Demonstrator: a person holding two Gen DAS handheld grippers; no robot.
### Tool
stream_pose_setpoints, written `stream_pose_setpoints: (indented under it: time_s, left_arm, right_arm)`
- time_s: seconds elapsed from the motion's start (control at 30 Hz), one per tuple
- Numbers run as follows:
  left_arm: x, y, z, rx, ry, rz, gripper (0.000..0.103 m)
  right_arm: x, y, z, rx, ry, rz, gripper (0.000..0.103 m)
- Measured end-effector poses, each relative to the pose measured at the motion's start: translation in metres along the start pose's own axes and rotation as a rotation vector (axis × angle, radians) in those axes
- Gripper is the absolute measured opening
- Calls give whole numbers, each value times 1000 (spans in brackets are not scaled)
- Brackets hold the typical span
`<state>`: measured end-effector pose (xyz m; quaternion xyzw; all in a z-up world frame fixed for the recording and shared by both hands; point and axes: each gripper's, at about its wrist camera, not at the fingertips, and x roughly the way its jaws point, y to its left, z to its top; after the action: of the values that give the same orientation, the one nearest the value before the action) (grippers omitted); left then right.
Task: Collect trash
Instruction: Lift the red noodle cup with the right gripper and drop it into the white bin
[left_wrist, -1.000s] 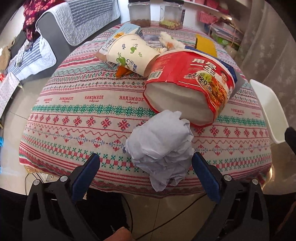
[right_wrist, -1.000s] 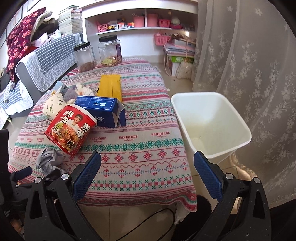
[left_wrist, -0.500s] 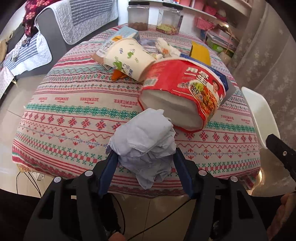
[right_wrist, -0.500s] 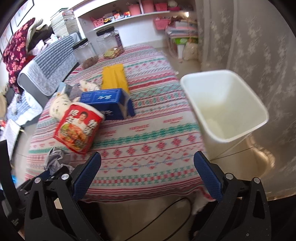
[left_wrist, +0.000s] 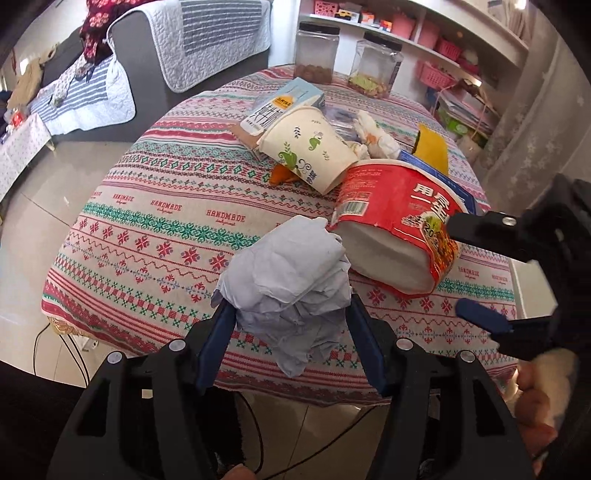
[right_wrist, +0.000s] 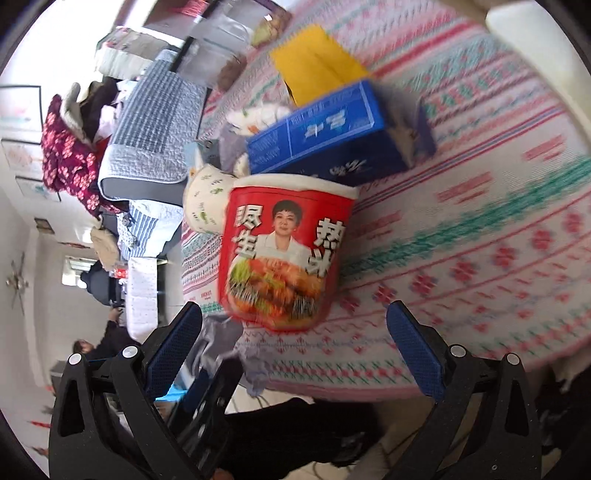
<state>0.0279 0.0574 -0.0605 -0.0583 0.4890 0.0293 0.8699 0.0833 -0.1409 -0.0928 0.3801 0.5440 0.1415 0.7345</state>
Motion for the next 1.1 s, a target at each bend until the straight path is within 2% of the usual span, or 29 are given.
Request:
stream_pose_setpoints:
  time_s: [0.13,0.23,0.3,0.33,0.37,0.43,0.67,0.8,1.0,1.1]
  left_arm:
    - [6,5,-1,-24,28,-12,61]
    - [10,7,-1,-40,45,-16,61]
    - [12,8,-1,-49,51,-16,61]
    - [13,9,-1,-53,53,-16,61]
    - [14,9,-1,-56,54,-17,61]
    - [15,10,-1,-61,57,-16,61]
    - [17,10,1,-75,57,-15,61]
    - [13,11,3,-83,31,-8,61]
    - [-12,2,13,-46,-84,-15,61]
    - [-22,-8,22,-21,-123,-33,61]
  right_arm:
    - [21,1,8,57,36,93,96]
    - [33,2,14,78,60,103,96]
    - [40,2,18,76,73,114,89]
    - [42,4,20,57,73,113,75]
    - [41,3,20,42,72,109,72]
    - [35,2,21,15,51,110,69]
    - [9,9,16,-128,-35,36,68]
    - [-15,32,6,-283,-135,-40,68]
    - [-66,79,-18,-665,-413,-232,68]
    - [-86,92,-24,-793,-527,-318,68]
